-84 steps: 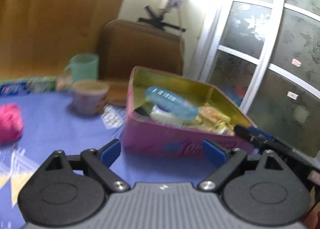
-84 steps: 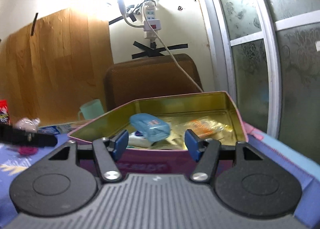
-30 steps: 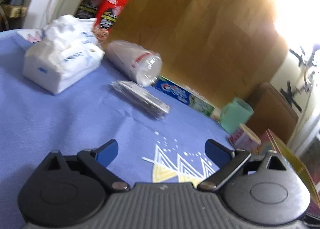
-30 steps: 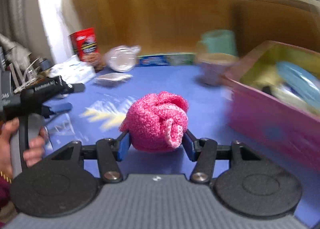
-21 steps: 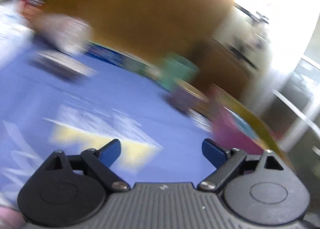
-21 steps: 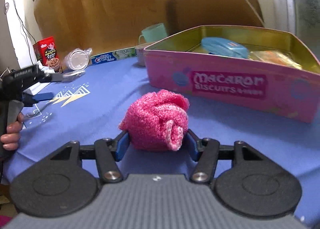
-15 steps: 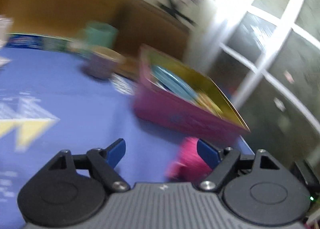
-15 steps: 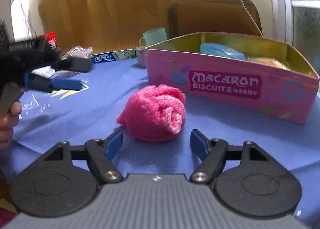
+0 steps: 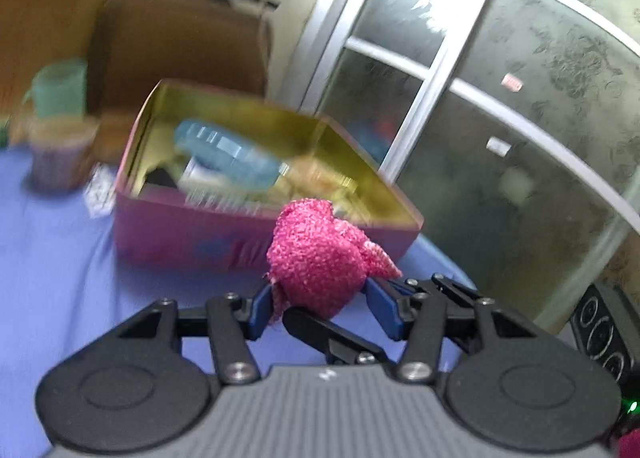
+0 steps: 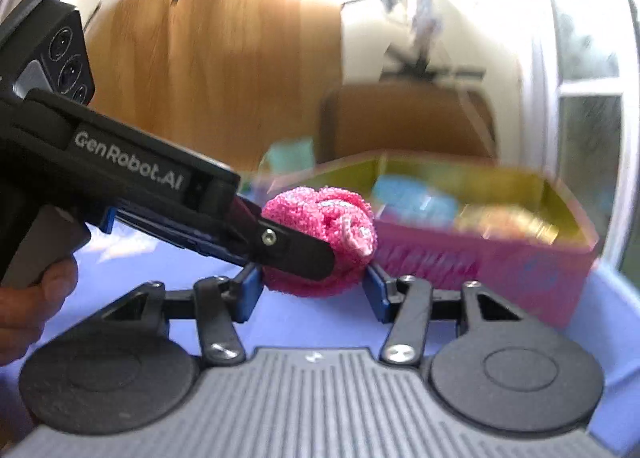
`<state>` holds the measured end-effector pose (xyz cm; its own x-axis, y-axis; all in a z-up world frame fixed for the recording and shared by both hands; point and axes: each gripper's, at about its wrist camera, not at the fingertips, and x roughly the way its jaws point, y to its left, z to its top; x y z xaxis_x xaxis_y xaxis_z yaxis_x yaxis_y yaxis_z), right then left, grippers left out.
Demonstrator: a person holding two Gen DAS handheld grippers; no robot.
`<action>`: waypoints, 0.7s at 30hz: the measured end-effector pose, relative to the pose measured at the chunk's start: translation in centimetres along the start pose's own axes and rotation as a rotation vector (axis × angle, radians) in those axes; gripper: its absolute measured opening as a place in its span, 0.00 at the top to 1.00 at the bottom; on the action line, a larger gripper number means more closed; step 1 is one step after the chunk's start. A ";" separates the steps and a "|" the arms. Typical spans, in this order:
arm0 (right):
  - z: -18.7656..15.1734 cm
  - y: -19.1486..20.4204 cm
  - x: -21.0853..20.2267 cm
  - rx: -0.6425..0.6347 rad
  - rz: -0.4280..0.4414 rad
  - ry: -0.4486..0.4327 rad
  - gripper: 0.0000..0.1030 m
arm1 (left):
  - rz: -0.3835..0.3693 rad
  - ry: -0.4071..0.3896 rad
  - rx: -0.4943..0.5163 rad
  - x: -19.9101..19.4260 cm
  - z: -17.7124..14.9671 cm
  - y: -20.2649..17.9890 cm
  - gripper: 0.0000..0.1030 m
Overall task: Organize soft objects
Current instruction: 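Grasp the pink sock ball with the left tool and drop it into the tin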
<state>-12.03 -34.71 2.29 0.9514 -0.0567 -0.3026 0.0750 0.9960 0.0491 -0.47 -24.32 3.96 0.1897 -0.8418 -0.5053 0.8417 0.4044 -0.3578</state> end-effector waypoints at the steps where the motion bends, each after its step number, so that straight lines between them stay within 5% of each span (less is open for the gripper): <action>1: 0.5 -0.5 0.1 0.002 -0.017 -0.019 0.45 | 0.004 -0.008 0.007 0.6 0.9 -0.4 0.50; 5: 2.5 -2.9 2.0 0.030 -0.103 -0.062 0.43 | 0.053 -0.068 0.034 3.4 3.7 -1.4 0.28; 9: 3.2 -5.5 6.1 0.040 -0.235 -0.030 0.21 | 0.135 -0.079 -0.030 5.3 4.4 -0.3 0.28; 12: 2.4 -7.0 6.3 0.075 -0.266 0.004 0.22 | 0.138 -0.082 -0.068 4.5 3.4 0.9 0.28; 21: 0.9 -5.1 0.7 0.168 -0.286 -0.093 0.22 | 0.240 -0.079 -0.021 2.3 1.3 0.5 0.28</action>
<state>-11.48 -39.91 2.66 0.9072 -0.3461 -0.2390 0.3837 0.9138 0.1331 1.08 -26.57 3.65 0.4221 -0.7460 -0.5150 0.7574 0.6024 -0.2518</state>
